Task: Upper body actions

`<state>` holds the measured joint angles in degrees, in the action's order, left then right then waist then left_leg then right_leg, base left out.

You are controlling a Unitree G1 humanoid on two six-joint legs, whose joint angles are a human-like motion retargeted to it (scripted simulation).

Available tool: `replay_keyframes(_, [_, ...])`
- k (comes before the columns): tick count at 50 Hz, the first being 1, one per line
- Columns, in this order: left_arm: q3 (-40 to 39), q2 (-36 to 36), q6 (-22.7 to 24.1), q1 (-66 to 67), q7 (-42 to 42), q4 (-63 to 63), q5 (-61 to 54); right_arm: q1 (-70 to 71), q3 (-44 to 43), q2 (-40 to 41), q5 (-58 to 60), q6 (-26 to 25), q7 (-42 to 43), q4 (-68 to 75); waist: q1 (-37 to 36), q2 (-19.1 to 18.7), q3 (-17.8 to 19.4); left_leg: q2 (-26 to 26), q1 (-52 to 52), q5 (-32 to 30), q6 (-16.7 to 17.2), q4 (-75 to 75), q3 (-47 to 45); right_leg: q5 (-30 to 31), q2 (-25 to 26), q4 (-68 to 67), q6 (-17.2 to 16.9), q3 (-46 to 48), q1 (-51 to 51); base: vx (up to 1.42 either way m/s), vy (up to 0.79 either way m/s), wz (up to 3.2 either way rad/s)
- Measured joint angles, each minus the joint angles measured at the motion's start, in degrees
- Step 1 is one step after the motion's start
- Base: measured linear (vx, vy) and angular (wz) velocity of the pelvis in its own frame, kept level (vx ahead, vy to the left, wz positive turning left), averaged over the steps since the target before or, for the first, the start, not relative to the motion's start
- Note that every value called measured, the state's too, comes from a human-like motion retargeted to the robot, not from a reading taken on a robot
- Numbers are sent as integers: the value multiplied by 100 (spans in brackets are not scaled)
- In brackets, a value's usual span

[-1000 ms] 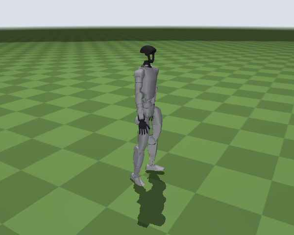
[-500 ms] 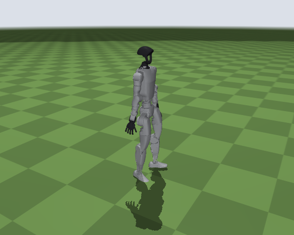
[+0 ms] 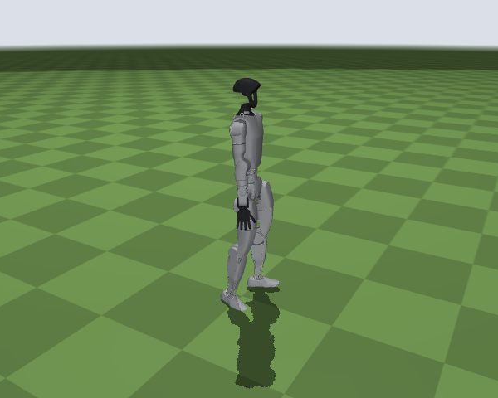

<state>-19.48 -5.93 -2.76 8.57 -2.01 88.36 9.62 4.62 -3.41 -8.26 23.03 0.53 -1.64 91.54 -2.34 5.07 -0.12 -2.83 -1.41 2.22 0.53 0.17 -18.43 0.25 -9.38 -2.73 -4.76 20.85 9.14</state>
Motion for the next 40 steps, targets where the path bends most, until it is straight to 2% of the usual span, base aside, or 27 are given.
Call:
replay_keyframes(5, [68, -16, 45, -155, 28, -90, 8, -31, 6, 46, -54, 20, -21, 22, -114, -11, 157, 1, -89, 62, -75, -21, 79, -164, -91, -605, -165, -70, -175, 14, 10, -9])
replay_keyframes(8, [67, -60, 58, -233, 66, -127, -6, -35, 95, 88, -9, 58, -7, -38, -118, -75, 237, 142, -102, 87, -90, -23, 6, -11, -122, -1228, -285, -178, -493, 7, 4, -32])
replay_keyframes(10, [42, -110, 39, -299, 113, -125, -9, 13, 165, 119, 39, 86, 25, -52, -145, -111, 280, 245, -93, 97, -100, -38, -116, 215, -148, -1728, -473, -474, -824, -2, -1, -62])
replay_keyframes(13, [11, -218, -22, -347, 156, -94, -5, 59, 267, 122, 154, 127, 60, -56, -166, -133, 275, 389, -44, 114, -83, -32, -331, 233, -61, -2065, -655, -1034, -1191, -6, -5, -61])
replay_keyframes(15, [-11, -309, -80, -366, 176, -70, 33, 25, 284, 109, 243, 164, 56, -84, -27, -115, 260, 416, -13, 109, -81, -22, -317, 141, -51, -1876, -670, -1229, -1223, -1, -9, 9])
replay_keyframes(18, [-22, -446, -129, -428, 176, -56, 103, -68, 199, 57, 286, 216, 86, -103, 33, -12, 283, 375, -47, 105, -62, -29, -314, 27, -189, -1266, -348, -1226, -1099, 3, -12, 20])
replay_keyframes(20, [-39, -538, -116, -446, 144, -102, 125, -176, 84, -9, 269, 220, 122, -93, 22, 194, 288, 213, -70, 107, -45, -31, -313, 539, -405, -674, -412, -1017, -927, 4, -18, 19])
replay_keyframes(24, [-86, -692, -76, -466, 84, -243, 1, -237, -262, -96, 225, 168, 96, 29, -16, 442, 319, 121, -68, 78, 24, -42, -215, 477, -488, -406, -407, -838, -810, 2, -24, 21])
replay_keyframes(29, [-409, -657, 54, -677, -77, -242, -368, -159, -574, -311, 152, 280, 117, -207, 41, 437, 824, 335, -139, -1, 120, -15, -336, 624, -359, -177, -309, -693, -693, -18, -28, -15])
replay_keyframes(34, [-350, -799, 28, -931, 135, -268, -433, -267, -881, -563, 211, 500, 231, -646, 344, 416, 1241, 536, -4, -153, 212, -22, -382, 811, -224, 9, -233, -699, -767, -22, -26, 5])
replay_keyframes(38, [-287, -1036, 73, -1394, 123, -323, -283, -393, -1461, -838, -155, 748, 67, -826, 361, 462, 1797, 703, 183, -314, 325, -52, -520, 958, -144, 56, -173, -771, -1017, -39, -34, -24])
replay_keyframes(40, [-240, -1215, 71, -1706, 186, -375, -330, -449, -1854, -1006, -562, 827, -10, -812, 384, 508, 2215, 796, 281, -409, 363, -65, -603, 1036, -63, 44, -105, -846, -1187, -45, -35, -40])
